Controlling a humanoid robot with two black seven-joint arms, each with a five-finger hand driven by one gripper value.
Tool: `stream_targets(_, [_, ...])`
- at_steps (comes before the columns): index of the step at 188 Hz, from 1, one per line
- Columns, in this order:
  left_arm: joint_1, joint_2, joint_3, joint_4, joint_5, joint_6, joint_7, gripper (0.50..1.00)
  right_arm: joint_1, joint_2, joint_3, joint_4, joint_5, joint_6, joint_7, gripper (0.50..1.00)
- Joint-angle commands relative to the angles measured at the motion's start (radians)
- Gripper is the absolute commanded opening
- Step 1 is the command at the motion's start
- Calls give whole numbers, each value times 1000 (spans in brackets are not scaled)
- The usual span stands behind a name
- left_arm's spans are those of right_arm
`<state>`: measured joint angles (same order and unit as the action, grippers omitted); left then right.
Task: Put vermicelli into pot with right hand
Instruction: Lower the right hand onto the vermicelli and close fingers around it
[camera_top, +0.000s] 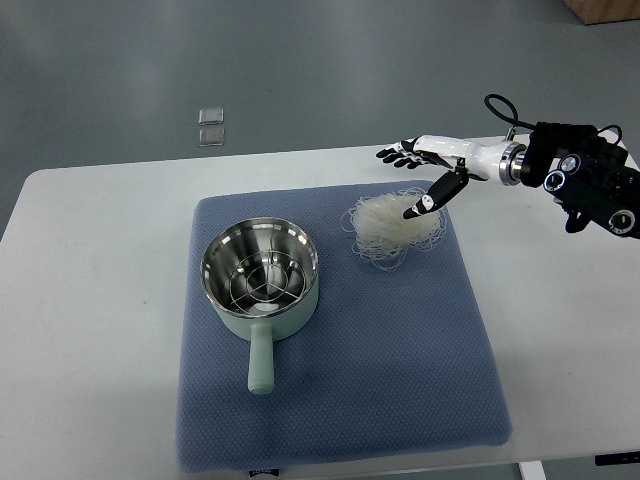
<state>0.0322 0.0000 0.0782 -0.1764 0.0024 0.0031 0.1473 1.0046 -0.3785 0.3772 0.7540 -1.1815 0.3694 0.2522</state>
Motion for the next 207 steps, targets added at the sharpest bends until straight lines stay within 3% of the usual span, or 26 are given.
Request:
stream_targets(1, [0,0,0,0,1,0,0,1000,39,0,-86,10,-24,-3,2,930])
stream_targets(34, [0,0,2,0,1,0,0,1000,63,7,-182,-2,-36,-17,2,930])
stream_targets(111, [0,0,2,0,-1,0,0,1000,65,56,-270,-62,-59,-155,-1,928])
stream_targets(207, [0,0,0,0,-1,0,0,1000,51,127,-320,-117,-59,-219,1,924])
